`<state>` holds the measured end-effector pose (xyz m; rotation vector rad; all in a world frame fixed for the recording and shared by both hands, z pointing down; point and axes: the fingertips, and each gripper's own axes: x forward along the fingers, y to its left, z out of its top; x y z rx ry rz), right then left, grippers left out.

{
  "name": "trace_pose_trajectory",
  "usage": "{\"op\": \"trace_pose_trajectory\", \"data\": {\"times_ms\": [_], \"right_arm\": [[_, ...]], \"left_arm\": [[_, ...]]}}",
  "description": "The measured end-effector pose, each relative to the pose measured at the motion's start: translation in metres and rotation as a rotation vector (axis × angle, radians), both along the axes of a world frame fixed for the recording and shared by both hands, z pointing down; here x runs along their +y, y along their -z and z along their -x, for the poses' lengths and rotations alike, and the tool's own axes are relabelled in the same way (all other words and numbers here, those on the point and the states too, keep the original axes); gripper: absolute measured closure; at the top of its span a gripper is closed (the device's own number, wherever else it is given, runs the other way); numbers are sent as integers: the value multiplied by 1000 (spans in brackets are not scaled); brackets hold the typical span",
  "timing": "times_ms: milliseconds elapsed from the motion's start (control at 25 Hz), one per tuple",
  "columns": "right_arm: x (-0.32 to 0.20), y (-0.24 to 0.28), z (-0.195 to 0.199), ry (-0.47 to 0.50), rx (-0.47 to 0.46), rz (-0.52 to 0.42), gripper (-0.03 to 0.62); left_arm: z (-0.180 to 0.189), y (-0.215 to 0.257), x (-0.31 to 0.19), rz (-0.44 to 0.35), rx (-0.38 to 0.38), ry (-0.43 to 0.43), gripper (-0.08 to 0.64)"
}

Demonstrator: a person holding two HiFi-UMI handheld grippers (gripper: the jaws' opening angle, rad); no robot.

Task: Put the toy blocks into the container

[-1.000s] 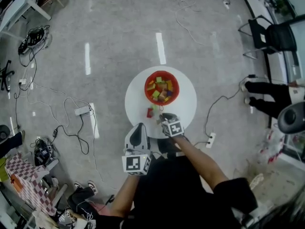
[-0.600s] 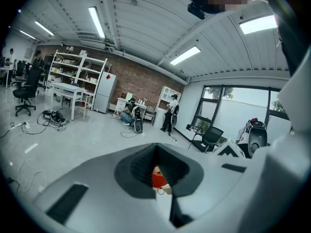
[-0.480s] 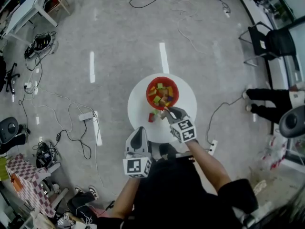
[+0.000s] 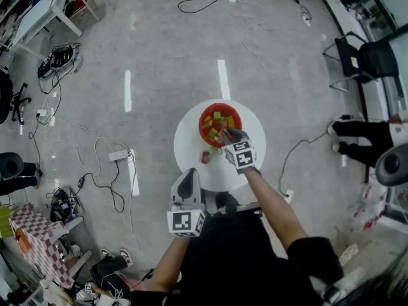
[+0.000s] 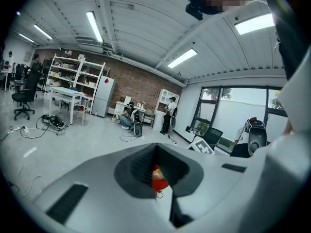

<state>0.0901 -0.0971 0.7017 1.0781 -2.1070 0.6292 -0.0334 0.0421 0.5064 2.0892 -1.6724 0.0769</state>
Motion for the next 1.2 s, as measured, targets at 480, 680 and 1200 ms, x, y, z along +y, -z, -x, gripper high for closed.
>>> {"op": "trace_pose_trajectory", "data": {"times_ms": [480, 680, 1200], "right_arm": [[3, 60, 0, -67, -127, -185, 521], [25, 105, 15, -68, -201, -259, 594], [125, -35, 56, 20, -63, 69, 594]], "left_arm": [[10, -2, 2, 3, 1, 10, 572], [18, -9, 6, 5, -36, -18, 572], [33, -21, 4, 14, -26, -47, 572]]}}
